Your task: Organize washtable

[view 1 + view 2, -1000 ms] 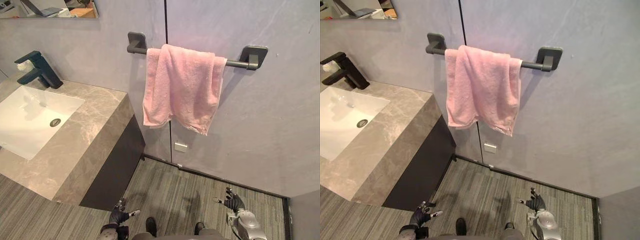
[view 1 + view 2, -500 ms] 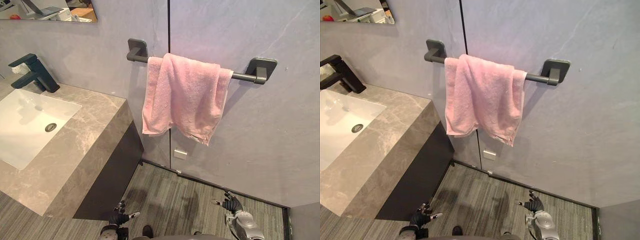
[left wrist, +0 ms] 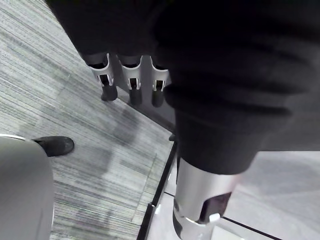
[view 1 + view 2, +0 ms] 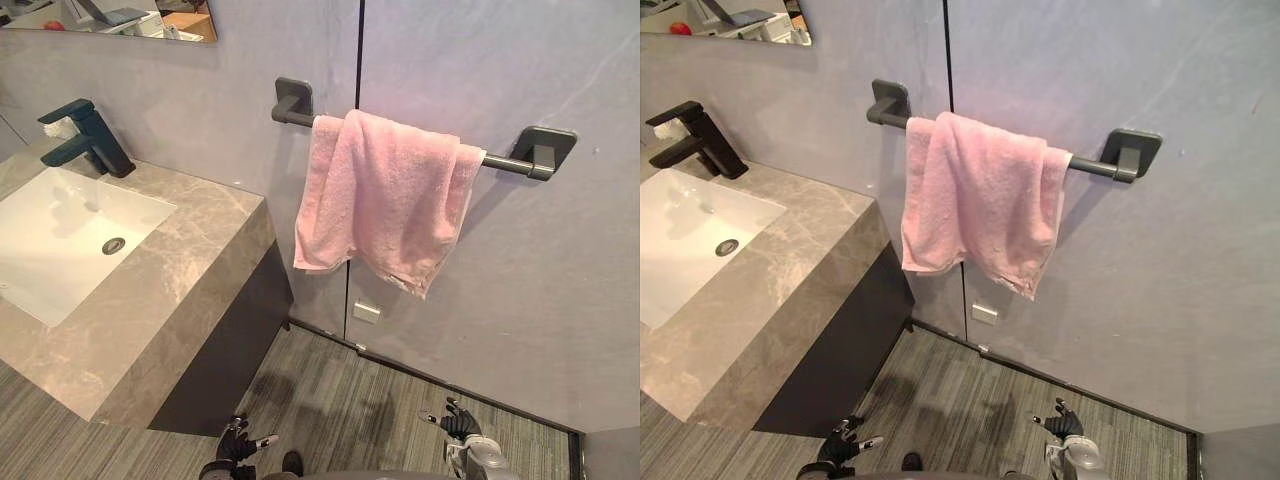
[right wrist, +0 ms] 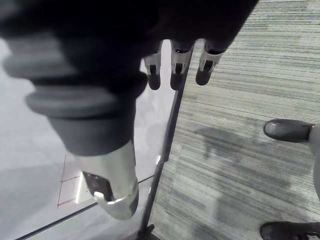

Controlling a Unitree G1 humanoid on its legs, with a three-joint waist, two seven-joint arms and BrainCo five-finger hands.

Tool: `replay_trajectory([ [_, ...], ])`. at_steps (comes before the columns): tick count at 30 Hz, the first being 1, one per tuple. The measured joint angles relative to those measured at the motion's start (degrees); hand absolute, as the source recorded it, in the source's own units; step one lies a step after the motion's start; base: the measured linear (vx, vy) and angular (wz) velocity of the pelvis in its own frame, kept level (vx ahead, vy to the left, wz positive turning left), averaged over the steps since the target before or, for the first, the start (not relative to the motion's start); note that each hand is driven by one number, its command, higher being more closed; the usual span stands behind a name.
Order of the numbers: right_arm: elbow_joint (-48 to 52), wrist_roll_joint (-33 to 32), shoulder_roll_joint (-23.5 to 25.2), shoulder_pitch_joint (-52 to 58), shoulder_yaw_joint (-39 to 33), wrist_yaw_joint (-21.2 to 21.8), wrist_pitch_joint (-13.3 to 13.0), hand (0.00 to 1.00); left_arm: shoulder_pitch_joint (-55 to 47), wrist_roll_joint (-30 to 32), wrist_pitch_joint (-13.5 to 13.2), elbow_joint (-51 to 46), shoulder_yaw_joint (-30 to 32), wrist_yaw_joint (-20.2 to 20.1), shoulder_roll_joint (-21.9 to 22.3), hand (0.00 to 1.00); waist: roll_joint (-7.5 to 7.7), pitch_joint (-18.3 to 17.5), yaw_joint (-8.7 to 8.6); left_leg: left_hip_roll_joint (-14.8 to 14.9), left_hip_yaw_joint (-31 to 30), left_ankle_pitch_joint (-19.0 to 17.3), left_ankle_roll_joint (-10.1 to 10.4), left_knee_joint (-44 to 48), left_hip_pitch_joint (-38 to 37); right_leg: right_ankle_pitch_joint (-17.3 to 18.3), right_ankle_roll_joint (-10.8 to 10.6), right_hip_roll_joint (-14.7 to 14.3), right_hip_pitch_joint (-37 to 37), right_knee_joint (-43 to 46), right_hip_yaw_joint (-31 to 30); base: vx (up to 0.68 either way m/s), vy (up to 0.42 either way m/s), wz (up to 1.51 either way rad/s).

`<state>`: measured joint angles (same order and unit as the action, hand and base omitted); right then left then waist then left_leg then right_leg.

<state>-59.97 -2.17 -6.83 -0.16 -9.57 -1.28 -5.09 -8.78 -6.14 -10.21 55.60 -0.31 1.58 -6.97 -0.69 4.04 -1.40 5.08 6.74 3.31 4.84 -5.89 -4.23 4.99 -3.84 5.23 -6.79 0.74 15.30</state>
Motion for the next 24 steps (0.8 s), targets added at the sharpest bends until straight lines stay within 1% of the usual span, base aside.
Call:
replay_trajectory([
  [5,0.01,0.04,-0.01,0.07,0.05,-0.04,0.63,0.00,-0.10,-0.52,0.04,0.21,0.07,0.00,-0.01,0.00,0.11,0.14,0.13,-0.02,-1.24,0.13,0.03,0.29,0.64,-0.12,0.08,-0.08,0.17,0.17,0.74,-0.06,-0.005,0.10],
  [7,0.14,0.04,-0.13,-0.11,0.06,-0.10,0.65,0.00,0.51,-0.65,0.04,0.13,0.53,-0.01,-0.01,0.00,-0.03,0.38,0.42,-0.16,-2.96,1.20,0.14,0.41,2.77,-0.08,0.14,-0.05,1.17,0.74,2.37,-0.06,-0.020,0.46],
  [8,0.19,0.04,-0.51,-1.00,0.06,-0.21,0.65,0.00,1.60,-1.13,0.02,-0.18,0.76,0.02,-0.03,0.00,-0.37,0.96,0.71,-0.24,-4.72,2.52,0.11,0.46,4.51,0.11,0.44,-0.02,2.78,1.89,3.75,-0.07,-0.025,0.79],
  [9,0.20,0.03,-0.95,-2.75,0.04,-0.69,0.64,0.00,3.00,-1.77,0.02,-1.11,0.89,0.05,-0.07,0.00,-0.45,3.08,0.76,-0.72,-6.43,4.77,0.24,0.47,6.22,0.60,0.86,0.48,3.88,3.32,5.43,-0.08,-0.023,0.89],
  [10,0.21,0.00,-1.22,-3.72,0.02,-1.14,0.64,0.00,3.72,-2.23,0.00,-1.60,0.90,0.13,-0.04,0.00,-0.40,4.39,0.92,-1.13,-7.15,6.16,0.32,0.48,6.90,0.98,0.94,0.93,4.29,4.24,6.24,-0.15,-0.029,0.88],
  [11,0.21,-0.01,-1.76,-5.14,0.01,-1.58,0.62,0.00,4.38,-2.30,-0.03,-2.44,0.87,0.41,0.14,0.00,-0.70,5.97,1.13,-1.54,-8.01,8.09,0.73,0.48,7.96,1.38,1.31,1.36,5.03,5.63,7.32,-0.21,-0.042,0.77],
  [12,0.27,-0.02,-2.27,-6.56,0.03,-2.12,0.59,0.00,4.56,-2.38,-0.03,-3.41,0.92,1.01,0.41,0.00,-1.07,6.55,1.85,-1.88,-8.44,10.72,1.11,0.50,9.90,2.49,1.68,1.90,7.18,8.27,8.22,-0.26,-0.062,0.89],
  [13,0.87,-0.05,-2.51,-7.46,0.07,-2.43,0.57,0.00,4.58,-3.23,-0.10,-4.36,0.88,1.23,1.12,0.00,-1.27,6.66,2.33,-2.43,-8.95,14.18,1.43,0.52,12.31,3.61,2.87,2.13,9.71,10.24,8.25,-0.23,-0.060,0.87],
  [14,1.38,-0.05,-2.65,-7.84,0.08,-2.46,0.53,0.00,4.77,-3.49,-0.20,-4.60,0.86,1.24,1.12,0.00,-1.25,6.70,2.29,-3.08,-9.99,16.55,1.81,0.42,13.65,3.84,3.43,2.54,10.30,10.24,9.02,-0.24,-0.029,0.85],
  [15,2.24,-0.05,-2.87,-8.50,0.02,-2.54,0.48,0.00,5.20,-4.18,-0.17,-4.62,0.94,1.33,1.46,0.00,0.00,7.50,2.90,-3.44,-8.27,15.18,1.45,3.43,14.82,3.15,4.36,5.02,10.91,10.43,11.46,-0.19,-0.042,0.68],
  [16,3.52,-0.05,-2.41,-8.68,-0.05,-2.59,0.23,0.00,4.30,-4.44,0.28,-4.29,0.98,1.31,2.11,0.00,0.69,7.72,2.23,-3.51,-2.17,5.46,-2.34,14.79,16.03,2.35,3.74,6.41,10.91,10.66,12.12,-0.16,-0.044,0.51],
  [17,4.13,-0.04,-2.33,-8.37,-0.05,-2.59,-0.07,0.00,4.02,-4.43,0.43,-4.26,0.94,1.16,2.38,0.00,0.83,7.66,2.07,-2.93,0.69,1.22,-2.80,20.74,16.02,2.26,3.74,7.04,10.93,10.91,12.82,-0.12,-0.063,0.33],
  [18,4.73,-0.01,-2.42,-7.61,-0.09,-2.59,-0.21,0.00,3.84,-4.43,0.37,-4.26,0.94,1.01,2.65,0.00,0.58,7.55,2.09,-0.50,5.49,-5.27,-2.80,29.41,14.24,1.79,3.85,7.27,11.01,11.08,13.34,-0.13,0.008,0.26],
  [19,4.70,0.01,-2.43,-7.30,-0.13,-2.57,-0.16,0.00,3.95,-4.42,0.36,-4.24,0.96,1.02,2.50,0.00,0.37,7.42,1.83,1.42,7.86,-7.90,-2.09,31.86,11.83,1.32,3.91,7.22,10.88,11.03,14.02,-0.11,0.047,0.41],
  [20,4.59,0.02,-2.57,-6.79,-0.60,-2.56,-0.06,0.00,4.19,-4.42,0.33,-4.00,0.92,0.99,2.47,0.00,0.00,7.19,1.04,3.03,9.18,-8.90,-1.16,31.65,9.63,0.81,3.79,7.20,11.25,11.13,15.01,-0.10,0.169,0.79],
  [21,4.35,0.02,-2.48,-6.12,-1.83,-2.59,0.27,0.00,5.35,-4.40,0.33,-3.63,0.65,0.93,2.54,0.00,-0.71,6.80,-0.38,4.88,10.44,-8.69,-0.34,28.22,6.80,0.54,3.57,7.56,12.31,12.31,17.68,-0.07,0.187,0.92],
  [22,4.13,0.02,-2.53,-6.23,-2.55,-2.71,0.51,0.00,5.97,-4.39,0.23,-3.67,0.47,0.93,2.51,0.00,-1.34,6.52,-1.03,4.69,10.38,-8.39,1.43,24.56,5.71,0.54,3.56,8.15,13.16,13.35,18.60,-0.13,0.277,1.12],
  [23,3.99,0.02,-2.88,-5.93,-4.17,-3.02,0.76,0.00,7.46,-4.34,0.30,-3.66,-0.62,0.97,2.37,0.00,-1.32,6.61,-1.56,3.36,11.27,-8.28,1.74,18.71,4.62,0.35,3.76,9.72,15.20,16.54,20.32,-0.12,0.260,1.17],
  [24,3.95,0.01,-3.11,-4.97,-4.19,-3.38,1.04,0.00,8.31,-4.34,0.35,-3.70,-2.41,0.94,2.20,0.00,-1.26,6.74,-1.81,2.18,11.35,-8.26,1.74,14.14,3.15,0.33,3.80,11.51,16.00,20.47,21.44,-0.10,0.208,1.11],
])
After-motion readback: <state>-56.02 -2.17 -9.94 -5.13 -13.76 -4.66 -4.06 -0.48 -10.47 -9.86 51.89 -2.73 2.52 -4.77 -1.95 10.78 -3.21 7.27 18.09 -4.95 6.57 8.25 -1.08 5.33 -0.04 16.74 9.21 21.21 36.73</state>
